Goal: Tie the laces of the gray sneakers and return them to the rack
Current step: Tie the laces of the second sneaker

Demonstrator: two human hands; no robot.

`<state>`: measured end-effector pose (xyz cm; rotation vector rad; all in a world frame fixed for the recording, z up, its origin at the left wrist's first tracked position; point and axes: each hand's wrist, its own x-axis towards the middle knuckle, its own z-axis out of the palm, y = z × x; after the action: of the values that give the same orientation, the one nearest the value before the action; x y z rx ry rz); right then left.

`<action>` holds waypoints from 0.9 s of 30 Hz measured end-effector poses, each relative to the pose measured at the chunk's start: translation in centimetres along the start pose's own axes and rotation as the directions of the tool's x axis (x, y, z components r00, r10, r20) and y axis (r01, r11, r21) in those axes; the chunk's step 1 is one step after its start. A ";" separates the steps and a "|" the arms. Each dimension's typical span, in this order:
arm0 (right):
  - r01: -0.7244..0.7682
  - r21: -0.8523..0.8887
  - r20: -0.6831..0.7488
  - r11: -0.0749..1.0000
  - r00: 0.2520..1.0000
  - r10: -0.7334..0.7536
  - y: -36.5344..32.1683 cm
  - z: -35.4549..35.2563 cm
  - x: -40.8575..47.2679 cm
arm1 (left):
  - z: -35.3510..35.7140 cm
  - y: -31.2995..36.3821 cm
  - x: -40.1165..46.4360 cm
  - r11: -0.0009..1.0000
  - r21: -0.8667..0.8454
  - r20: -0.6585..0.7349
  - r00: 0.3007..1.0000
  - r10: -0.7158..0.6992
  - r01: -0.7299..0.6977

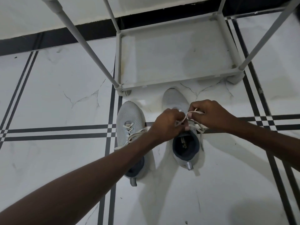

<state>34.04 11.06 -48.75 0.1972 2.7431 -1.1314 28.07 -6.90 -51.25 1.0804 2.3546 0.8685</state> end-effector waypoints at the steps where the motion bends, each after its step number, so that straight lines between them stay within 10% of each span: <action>1: -0.007 0.017 0.013 1.000 1.000 0.006 0.1 -0.2 0.2 | -0.3 0.2 0.1 0.997 -0.045 0.002 0.998 -0.060 0.060; 6: -0.023 -0.216 0.076 0.976 0.996 0.041 2.7 -1.8 0.7 | -4.1 -1.0 0.0 0.727 -0.540 0.154 0.899 -0.410 0.424; 13: -0.146 -0.243 -0.021 0.959 0.989 0.145 3.8 -1.8 0.4 | -7.4 -2.1 -0.4 0.369 -0.822 0.199 0.826 -0.527 0.434; 16: -0.048 -0.239 -0.065 0.970 0.997 0.033 3.0 -0.1 -0.4 | -7.6 -2.9 0.1 0.611 -0.588 0.058 0.781 -0.622 0.530; 19: 0.068 -0.254 -0.014 0.965 0.997 -0.074 2.3 1.6 -1.2 | -6.5 -2.9 -0.2 0.829 0.120 -0.167 0.834 -0.525 0.546; 24: 0.094 -0.248 0.020 0.964 0.996 -0.091 2.7 3.1 -1.8 | -1.1 -0.1 -1.8 0.941 0.279 0.019 0.979 -0.205 0.191; 27: 0.032 -0.077 0.003 0.997 0.999 -0.032 2.4 2.4 -1.8 | 0.2 -0.1 -2.3 0.930 0.281 0.001 0.969 -0.246 0.236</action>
<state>36.52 10.93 -51.75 0.1422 2.7918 -1.0307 29.58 -8.63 -51.24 0.8701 2.5634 0.4333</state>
